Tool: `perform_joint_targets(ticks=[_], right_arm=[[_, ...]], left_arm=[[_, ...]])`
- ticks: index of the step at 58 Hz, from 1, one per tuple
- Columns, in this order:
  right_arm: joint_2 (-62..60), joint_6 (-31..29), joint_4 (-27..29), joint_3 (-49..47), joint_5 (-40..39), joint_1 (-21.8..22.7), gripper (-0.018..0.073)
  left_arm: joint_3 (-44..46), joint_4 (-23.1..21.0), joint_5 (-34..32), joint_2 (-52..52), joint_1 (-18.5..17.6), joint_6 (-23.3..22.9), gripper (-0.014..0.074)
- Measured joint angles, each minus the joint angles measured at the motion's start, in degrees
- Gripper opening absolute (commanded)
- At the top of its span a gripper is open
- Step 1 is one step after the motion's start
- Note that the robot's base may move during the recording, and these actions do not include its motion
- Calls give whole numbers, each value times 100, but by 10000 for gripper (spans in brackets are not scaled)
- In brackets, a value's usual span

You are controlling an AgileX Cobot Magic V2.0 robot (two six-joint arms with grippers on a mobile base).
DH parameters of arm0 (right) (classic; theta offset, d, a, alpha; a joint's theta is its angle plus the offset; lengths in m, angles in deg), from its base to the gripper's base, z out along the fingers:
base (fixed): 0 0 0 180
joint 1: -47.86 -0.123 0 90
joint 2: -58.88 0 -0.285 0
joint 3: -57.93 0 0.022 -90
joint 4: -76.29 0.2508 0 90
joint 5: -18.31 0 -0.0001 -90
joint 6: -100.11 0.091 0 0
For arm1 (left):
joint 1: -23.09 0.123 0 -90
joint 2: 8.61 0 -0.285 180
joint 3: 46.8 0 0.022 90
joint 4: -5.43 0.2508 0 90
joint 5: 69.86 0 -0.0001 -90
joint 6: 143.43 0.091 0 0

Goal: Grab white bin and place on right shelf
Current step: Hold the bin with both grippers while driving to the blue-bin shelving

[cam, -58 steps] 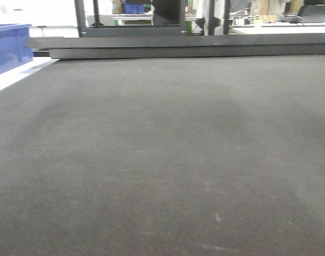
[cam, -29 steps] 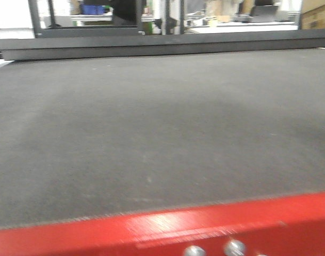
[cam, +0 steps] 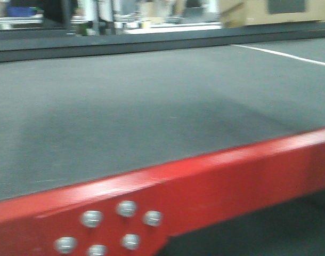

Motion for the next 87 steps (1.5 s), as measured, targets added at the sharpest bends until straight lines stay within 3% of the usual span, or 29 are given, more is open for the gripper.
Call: perform_joint_targets(ticks=[87], right_arm=[[0,0,13,0,-42,0,62]], left_arm=[[0,15,34,0,-9,-13,-126]])
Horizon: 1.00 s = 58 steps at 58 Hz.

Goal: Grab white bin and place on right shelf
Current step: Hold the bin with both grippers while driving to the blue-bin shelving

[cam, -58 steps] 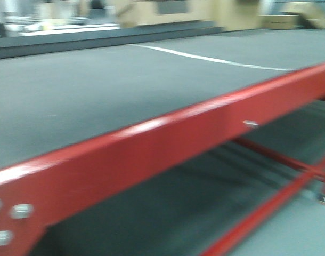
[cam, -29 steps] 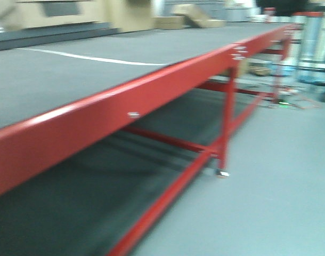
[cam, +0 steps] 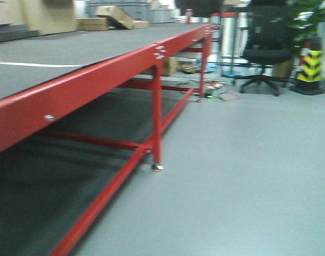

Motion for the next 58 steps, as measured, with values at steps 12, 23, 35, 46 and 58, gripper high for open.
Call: perform_joint_targets(ticks=[12,23,35,46,58], right_arm=[[0,0,0,0,0,0,62],[0,0,0,0,0,0,62],[0,0,0,0,0,0,62],[0,0,0,0,-2,0,62],[0,0,0,0,-2,0,62]], left_arm=[[0,10,0,0,0,0,-126],[0,10,0,0,0,0,-126],[0,10,2,0,0,0,-126],[0,10,12,0,0,0,-126],[0,21,12,0,0,0,-126]])
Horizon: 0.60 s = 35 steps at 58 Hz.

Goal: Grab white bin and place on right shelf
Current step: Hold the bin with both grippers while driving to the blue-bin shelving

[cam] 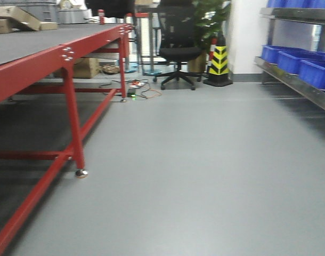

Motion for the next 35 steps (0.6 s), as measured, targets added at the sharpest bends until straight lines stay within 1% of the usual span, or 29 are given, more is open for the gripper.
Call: perform_joint_targets(ticks=[35], right_arm=[[-27,0,0,0,-20,0,62]], left_arm=[[0,7,10,0,0,0,-126]])
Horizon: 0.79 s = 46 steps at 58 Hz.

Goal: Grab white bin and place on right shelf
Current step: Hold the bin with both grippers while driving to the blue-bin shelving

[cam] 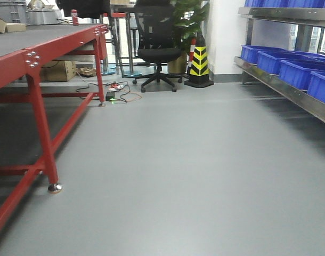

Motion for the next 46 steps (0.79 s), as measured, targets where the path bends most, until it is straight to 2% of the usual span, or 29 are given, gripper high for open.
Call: perform_joint_targets(ticks=[46], right_arm=[[0,0,0,0,-8,0,62]], left_arm=[[0,0,0,0,0,0,-126]])
